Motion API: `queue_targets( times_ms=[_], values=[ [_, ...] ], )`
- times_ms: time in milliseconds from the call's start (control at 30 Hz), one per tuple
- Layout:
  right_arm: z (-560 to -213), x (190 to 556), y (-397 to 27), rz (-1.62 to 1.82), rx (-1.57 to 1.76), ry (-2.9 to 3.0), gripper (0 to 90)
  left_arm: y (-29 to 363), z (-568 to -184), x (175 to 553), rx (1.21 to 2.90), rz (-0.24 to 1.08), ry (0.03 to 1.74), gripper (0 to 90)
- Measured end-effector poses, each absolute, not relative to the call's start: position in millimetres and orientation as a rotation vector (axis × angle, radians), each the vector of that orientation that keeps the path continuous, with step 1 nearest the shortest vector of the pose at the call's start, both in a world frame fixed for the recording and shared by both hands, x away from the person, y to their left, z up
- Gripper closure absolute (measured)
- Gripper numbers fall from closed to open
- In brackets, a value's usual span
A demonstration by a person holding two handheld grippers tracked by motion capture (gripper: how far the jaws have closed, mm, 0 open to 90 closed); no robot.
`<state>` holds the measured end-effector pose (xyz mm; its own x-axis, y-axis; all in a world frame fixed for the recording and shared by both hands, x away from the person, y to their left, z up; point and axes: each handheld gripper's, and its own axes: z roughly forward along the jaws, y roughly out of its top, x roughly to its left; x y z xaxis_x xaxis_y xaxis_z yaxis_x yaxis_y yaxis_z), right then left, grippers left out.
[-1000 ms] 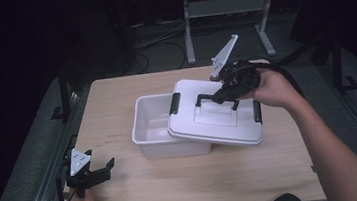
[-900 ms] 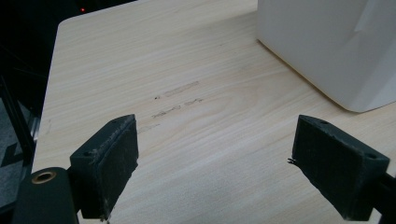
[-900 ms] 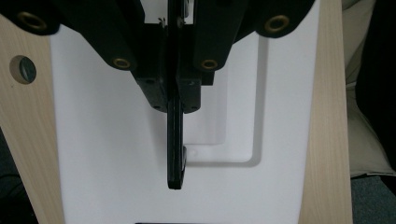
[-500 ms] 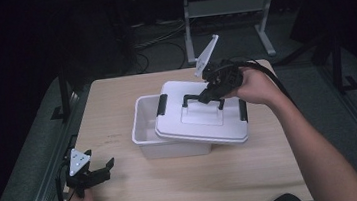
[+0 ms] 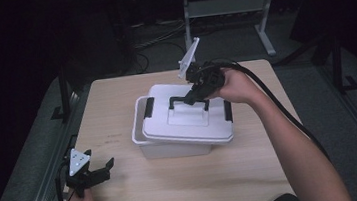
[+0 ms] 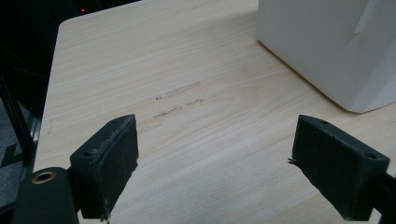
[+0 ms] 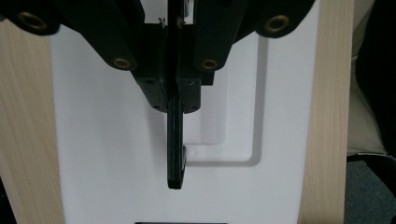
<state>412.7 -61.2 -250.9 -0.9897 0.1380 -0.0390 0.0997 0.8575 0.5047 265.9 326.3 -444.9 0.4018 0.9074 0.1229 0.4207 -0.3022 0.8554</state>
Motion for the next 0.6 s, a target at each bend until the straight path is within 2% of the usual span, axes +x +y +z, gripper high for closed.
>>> queue_targets(
  times_ms=[600],
  values=[
    [-264, 436, -22, 0.785, 0.142, 3.012, 84.2, 330, -445, 266, 1.885, 0.803, 1.146, 13.7]
  ],
)
